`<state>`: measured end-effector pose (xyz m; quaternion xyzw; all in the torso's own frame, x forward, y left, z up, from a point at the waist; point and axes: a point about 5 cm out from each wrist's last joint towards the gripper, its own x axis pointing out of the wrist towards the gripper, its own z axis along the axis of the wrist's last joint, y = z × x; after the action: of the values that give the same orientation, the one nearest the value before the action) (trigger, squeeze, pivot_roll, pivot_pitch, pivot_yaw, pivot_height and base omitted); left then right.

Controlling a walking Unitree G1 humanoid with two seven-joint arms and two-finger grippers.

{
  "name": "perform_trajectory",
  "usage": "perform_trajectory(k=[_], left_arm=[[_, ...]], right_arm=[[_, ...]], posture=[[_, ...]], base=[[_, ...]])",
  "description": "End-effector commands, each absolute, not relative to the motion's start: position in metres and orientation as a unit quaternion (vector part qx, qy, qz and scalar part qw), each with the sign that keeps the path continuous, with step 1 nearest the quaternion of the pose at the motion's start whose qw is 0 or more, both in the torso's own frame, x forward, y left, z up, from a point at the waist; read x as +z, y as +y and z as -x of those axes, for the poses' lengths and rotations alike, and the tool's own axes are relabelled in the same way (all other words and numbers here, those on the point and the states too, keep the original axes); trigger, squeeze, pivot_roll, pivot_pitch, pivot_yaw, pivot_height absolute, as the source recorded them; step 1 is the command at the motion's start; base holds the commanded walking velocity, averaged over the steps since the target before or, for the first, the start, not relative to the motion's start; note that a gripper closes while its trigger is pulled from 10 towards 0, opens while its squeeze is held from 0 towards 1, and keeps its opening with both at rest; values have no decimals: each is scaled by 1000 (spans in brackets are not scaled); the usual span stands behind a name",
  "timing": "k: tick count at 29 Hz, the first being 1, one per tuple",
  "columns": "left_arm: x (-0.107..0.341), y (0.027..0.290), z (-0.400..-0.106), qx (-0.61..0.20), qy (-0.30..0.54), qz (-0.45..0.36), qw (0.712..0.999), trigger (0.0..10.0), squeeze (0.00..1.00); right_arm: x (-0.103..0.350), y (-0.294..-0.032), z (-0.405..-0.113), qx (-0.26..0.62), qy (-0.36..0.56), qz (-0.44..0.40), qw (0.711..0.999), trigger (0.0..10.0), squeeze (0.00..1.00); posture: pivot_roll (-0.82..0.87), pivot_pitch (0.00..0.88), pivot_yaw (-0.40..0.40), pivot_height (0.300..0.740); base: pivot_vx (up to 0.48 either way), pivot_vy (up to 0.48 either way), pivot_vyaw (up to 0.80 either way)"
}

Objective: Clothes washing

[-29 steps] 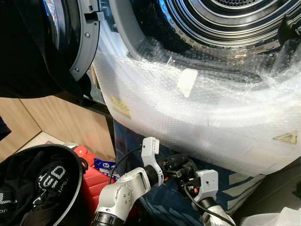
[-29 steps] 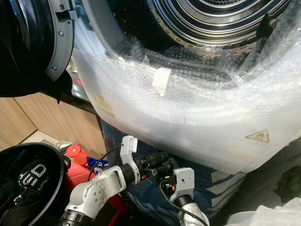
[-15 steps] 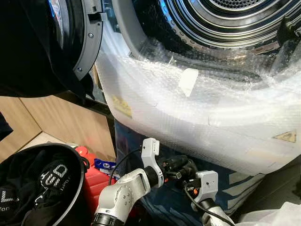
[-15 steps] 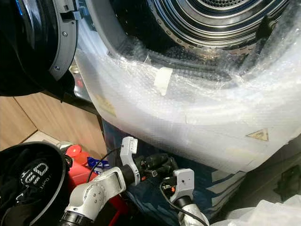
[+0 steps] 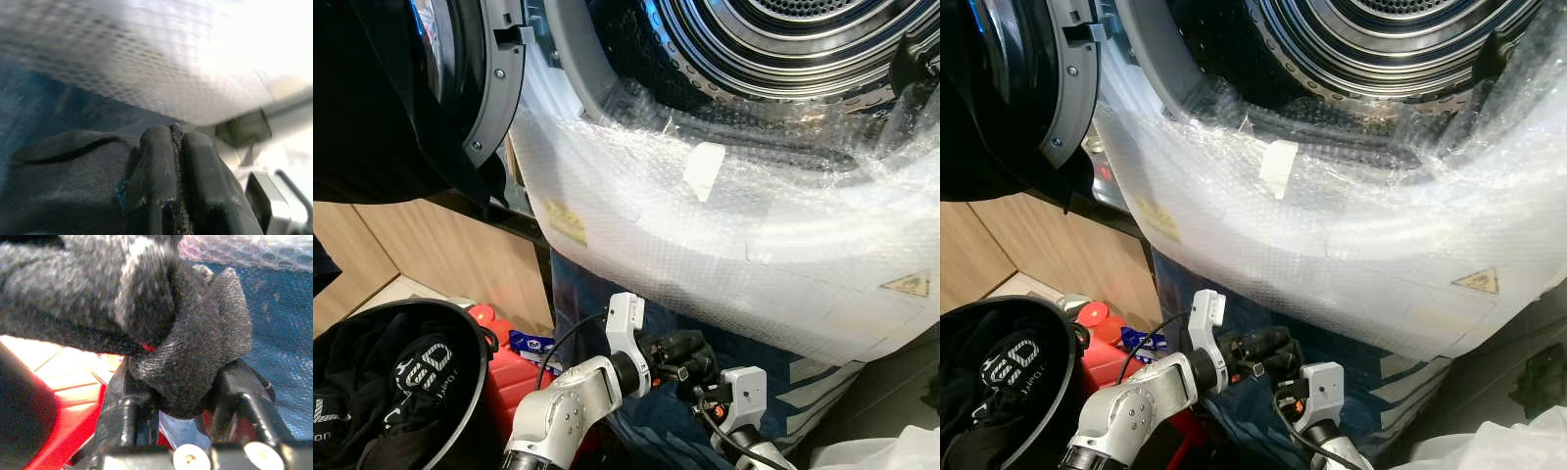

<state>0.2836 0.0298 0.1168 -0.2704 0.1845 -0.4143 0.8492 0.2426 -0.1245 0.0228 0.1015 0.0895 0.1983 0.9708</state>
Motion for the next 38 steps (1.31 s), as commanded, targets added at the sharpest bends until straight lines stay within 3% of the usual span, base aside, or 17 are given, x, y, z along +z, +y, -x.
perform_trajectory(k=[1, 2, 4, 5, 6, 9, 15, 19, 21, 25, 27, 28, 31, 32, 33, 38], left_arm=[[119, 29, -280, -427, 177, 248, 851, 4667, 0], [120, 29, -280, -434, 167, 232, 854, 10000, 0], [122, 34, -280, -434, 153, 199, 865, 10000, 220], [123, 38, -282, -429, 139, 170, 876, 10000, 796], [125, 40, -281, -437, 131, 158, 875, 10000, 1000], [126, 49, -278, -448, 119, 108, 879, 10000, 1000], [127, 66, -276, -436, 120, 95, 887, 10000, 1000], [132, 82, -279, -403, 96, 54, 909, 10000, 1000], [144, 104, -289, -335, 53, 21, 941, 10000, 1000], [154, 132, -296, -248, 6, -36, 968, 10000, 1000], [154, 138, -297, -228, 0, -47, 973, 10000, 1000], [145, 158, -294, -178, 2, -59, 982, 10000, 1000], [137, 165, -291, -161, 12, -74, 984, 10000, 1000], [127, 175, -287, -133, 22, -74, 988, 10000, 0], [109, 190, -279, -86, 32, -89, 992, 10000, 0], [96, 210, -269, -2, 14, -111, 994, 10000, 0]], right_arm=[[24, -125, -240, 200, 87, -108, 970, 0, 0], [24, -125, -240, 201, 87, -110, 969, 0, 0], [22, -126, -238, 204, 89, -110, 969, 0, 0], [21, -127, -237, 206, 91, -112, 968, 0, 0], [21, -127, -237, 208, 92, -112, 967, 0, 0], [21, -127, -236, 211, 93, -115, 966, 0, 0], [19, -126, -234, 215, 95, -116, 965, 0, 0], [18, -126, -232, 218, 95, -120, 964, 0, 0], [16, -125, -228, 232, 97, -126, 960, 0, 0], [16, -126, -223, 249, 99, -129, 955, 0, 0], [15, -127, -221, 253, 100, -130, 954, 0, 0], [16, -131, -220, 254, 96, -134, 953, 0, 0], [16, -133, -220, 255, 96, -134, 953, 0, 0], [18, -134, -220, 253, 92, -137, 953, 0, 0], [21, -136, -219, 256, 85, -136, 953, 0, 0], [31, -133, -211, 273, 69, -137, 949, 0, 0]], posture=[[-23, 58, 30, 740], [-24, 57, 30, 740], [-26, 50, 33, 740], [-27, 49, 34, 740], [-25, 47, 35, 740], [-25, 42, 37, 740], [-18, 31, 38, 740], [-17, 23, 41, 740], [-15, 13, 41, 740], [-13, 1, 40, 740], [-12, 0, 40, 740], [-14, 0, 41, 740], [-13, 0, 41, 740], [-16, 0, 41, 740], [-16, 0, 40, 740], [-12, 0, 31, 740]], base=[[0, 0, 0], [0, 0, 0], [0, 0, 0], [0, 0, 0], [0, 0, 0], [0, 0, 0], [0, 0, 0], [0, 0, 0], [0, 0, 0], [0, 0, 0], [0, 0, 0], [0, 0, 0], [0, 0, 0], [0, 0, 0], [0, 0, 0], [0, 0, 0]])
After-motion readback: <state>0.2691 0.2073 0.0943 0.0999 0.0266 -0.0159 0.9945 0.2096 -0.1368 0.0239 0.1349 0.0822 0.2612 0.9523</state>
